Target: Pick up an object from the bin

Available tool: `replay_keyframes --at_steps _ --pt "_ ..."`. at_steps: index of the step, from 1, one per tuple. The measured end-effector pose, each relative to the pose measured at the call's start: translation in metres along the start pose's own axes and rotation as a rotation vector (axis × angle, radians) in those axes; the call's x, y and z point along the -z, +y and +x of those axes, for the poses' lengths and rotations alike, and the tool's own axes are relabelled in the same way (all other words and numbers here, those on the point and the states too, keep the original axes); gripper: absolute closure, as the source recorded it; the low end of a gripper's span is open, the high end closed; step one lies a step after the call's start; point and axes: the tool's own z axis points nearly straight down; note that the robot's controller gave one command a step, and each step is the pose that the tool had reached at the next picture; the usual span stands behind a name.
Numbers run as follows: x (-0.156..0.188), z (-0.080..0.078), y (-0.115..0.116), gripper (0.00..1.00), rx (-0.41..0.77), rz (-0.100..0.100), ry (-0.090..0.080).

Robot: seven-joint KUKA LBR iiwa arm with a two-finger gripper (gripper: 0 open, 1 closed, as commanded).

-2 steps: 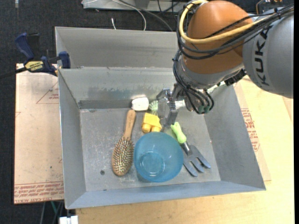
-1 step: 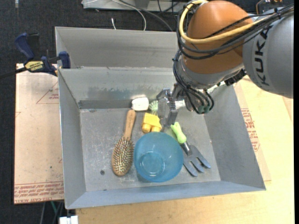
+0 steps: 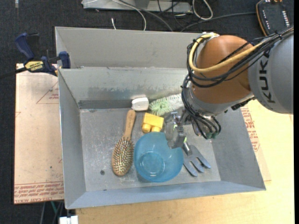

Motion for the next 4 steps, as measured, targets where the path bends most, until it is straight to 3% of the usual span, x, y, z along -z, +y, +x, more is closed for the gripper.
replay_keyframes --at_steps 1,2,3,4 --pt "0.000 0.005 -0.002 1.00 -0.009 -0.002 -0.011" --pt "0.004 -0.010 -0.004 1.00 0.348 0.000 -0.013" --pt "-0.017 0.005 0.010 1.00 0.268 0.002 -0.021" --pt "0.015 0.003 0.004 1.00 0.507 0.004 -0.021"
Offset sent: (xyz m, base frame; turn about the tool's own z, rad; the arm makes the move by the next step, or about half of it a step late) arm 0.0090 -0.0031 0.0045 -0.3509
